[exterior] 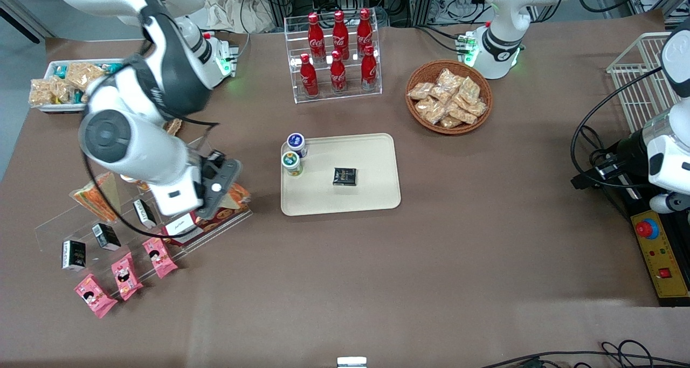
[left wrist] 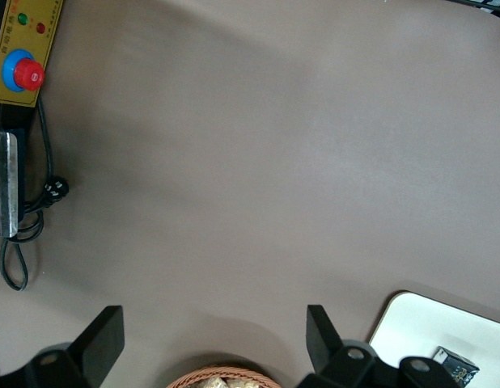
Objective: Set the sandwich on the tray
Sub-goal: 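Lift the sandwich and carry it over the cream tray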
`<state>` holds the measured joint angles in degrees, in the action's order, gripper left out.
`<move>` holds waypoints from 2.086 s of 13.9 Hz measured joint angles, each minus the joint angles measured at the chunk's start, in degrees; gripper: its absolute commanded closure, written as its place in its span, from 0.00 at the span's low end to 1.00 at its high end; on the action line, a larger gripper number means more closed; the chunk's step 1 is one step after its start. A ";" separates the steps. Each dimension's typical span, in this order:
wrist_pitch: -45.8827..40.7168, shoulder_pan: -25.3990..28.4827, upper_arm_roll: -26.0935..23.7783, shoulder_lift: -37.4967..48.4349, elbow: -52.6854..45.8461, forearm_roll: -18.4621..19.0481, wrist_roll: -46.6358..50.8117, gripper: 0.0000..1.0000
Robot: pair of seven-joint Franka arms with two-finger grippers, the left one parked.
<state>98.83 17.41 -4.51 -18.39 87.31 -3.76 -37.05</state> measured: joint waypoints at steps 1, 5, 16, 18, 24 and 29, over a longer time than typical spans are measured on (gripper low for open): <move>1.37 1.33 -0.16 -1.17 0.00 0.00 2.46 1.00; 8.07 6.02 -1.49 -5.73 0.03 -0.01 9.33 1.00; 26.80 18.89 -2.81 -18.00 0.08 1.28 13.94 1.00; 27.64 19.47 -2.87 -19.02 0.08 2.41 13.91 1.00; 28.65 19.85 -3.03 -20.21 0.07 4.42 13.91 0.03; 28.73 19.86 -3.03 -20.20 -0.12 4.43 13.91 0.00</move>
<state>127.56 37.27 -7.54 -38.59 87.20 0.66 -23.14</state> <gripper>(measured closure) 0.405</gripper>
